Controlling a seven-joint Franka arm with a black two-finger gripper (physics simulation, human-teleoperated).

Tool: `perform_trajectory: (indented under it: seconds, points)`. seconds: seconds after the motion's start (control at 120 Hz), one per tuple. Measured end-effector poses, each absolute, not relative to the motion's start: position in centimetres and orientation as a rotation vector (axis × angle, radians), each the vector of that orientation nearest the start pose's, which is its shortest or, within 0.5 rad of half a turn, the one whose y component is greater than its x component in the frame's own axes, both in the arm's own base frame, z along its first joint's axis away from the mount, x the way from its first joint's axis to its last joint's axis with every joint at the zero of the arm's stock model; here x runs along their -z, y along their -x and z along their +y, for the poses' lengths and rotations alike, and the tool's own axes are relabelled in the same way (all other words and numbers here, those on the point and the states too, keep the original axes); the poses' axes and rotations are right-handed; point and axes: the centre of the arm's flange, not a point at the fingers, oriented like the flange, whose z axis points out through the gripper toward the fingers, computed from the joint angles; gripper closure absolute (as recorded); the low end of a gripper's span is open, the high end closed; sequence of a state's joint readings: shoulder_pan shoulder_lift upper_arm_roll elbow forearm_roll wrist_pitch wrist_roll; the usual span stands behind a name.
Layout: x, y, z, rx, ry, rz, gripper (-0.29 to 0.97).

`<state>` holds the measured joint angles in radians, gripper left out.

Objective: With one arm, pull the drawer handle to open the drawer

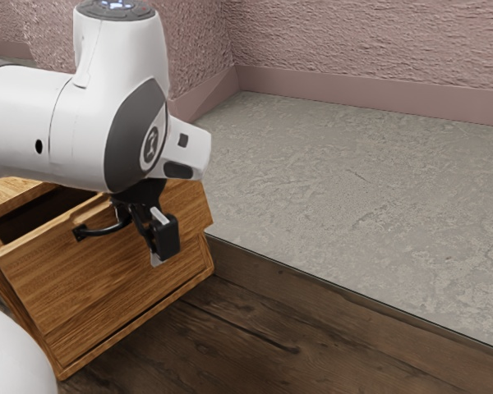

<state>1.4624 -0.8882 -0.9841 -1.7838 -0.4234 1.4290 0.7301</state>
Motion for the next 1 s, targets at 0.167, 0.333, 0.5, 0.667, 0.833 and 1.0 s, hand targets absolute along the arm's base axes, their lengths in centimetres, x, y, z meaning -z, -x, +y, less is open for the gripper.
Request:
perform_trajectory:
  seconds: [0.167, 0.333, 0.5, 0.667, 0.833, 1.0]
  points:
    - [-65.2, -45.5, -5.1, -0.084, 2.788, 0.251, 0.02]
    - [-65.3, -45.5, -6.9, -0.096, 2.779, 0.222, 0.04]
    - [-65.1, -45.6, -8.6, -0.097, 2.779, 0.224, 0.04]
    - [-67.8, -45.6, -15.0, -0.032, 2.714, 0.313, 0.6]
    - [-76.4, -42.5, -19.0, 0.115, 2.797, 0.617, 0.22]
    - [-82.6, -42.8, -4.1, 0.18, 2.983, 0.868, 0.08]
